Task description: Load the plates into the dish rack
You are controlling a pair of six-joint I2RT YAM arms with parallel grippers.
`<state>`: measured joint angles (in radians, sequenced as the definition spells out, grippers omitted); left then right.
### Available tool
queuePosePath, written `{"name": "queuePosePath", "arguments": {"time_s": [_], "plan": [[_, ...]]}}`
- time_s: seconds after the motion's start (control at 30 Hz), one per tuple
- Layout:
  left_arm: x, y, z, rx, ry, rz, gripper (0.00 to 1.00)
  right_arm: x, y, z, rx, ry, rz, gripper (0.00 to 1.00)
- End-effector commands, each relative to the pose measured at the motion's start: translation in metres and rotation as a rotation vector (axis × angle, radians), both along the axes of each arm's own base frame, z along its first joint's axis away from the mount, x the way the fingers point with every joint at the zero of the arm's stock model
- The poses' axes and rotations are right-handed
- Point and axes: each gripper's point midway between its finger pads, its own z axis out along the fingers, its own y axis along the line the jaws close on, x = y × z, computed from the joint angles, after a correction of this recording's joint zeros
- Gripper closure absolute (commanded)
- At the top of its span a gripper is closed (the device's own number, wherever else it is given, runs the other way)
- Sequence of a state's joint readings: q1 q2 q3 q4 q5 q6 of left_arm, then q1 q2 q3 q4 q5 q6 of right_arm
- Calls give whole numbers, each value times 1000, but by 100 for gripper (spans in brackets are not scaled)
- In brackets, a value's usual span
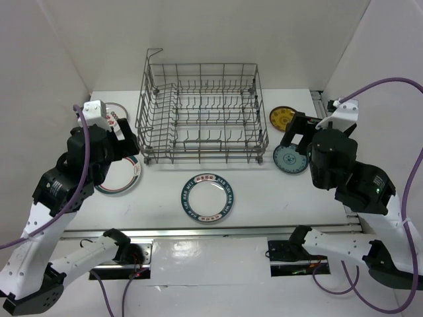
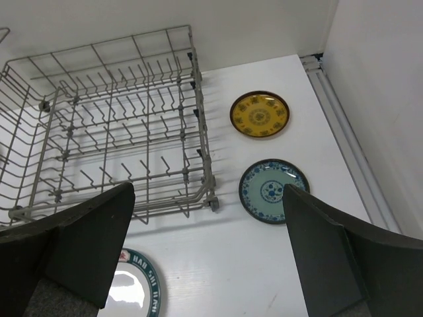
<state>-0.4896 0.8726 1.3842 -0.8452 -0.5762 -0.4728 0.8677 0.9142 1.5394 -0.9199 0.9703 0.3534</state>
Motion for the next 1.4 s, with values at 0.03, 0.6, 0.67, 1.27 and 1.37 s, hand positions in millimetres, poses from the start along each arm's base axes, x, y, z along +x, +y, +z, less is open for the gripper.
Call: {"name": "queuePosePath", "arguments": {"time_s": [0.03, 0.6, 0.67, 1.27, 1.37], "plan": [[2, -3, 9, -7, -40, -17, 0, -5, -12, 1, 21, -22, -36, 0], [-2, -9, 14, -31, -59, -57, 0, 20, -3, -31, -73, 14, -179, 0], [-2, -13, 8, -32, -43, -77, 0, 40, 16, -39, -125, 36, -199, 0], [8, -36, -1, -52, -18, -161, 0, 225, -30, -21, 18, 51, -167, 0], [21, -49, 4, -65, -25, -185, 0, 236, -86, -39, 124, 55, -60, 0]]}}
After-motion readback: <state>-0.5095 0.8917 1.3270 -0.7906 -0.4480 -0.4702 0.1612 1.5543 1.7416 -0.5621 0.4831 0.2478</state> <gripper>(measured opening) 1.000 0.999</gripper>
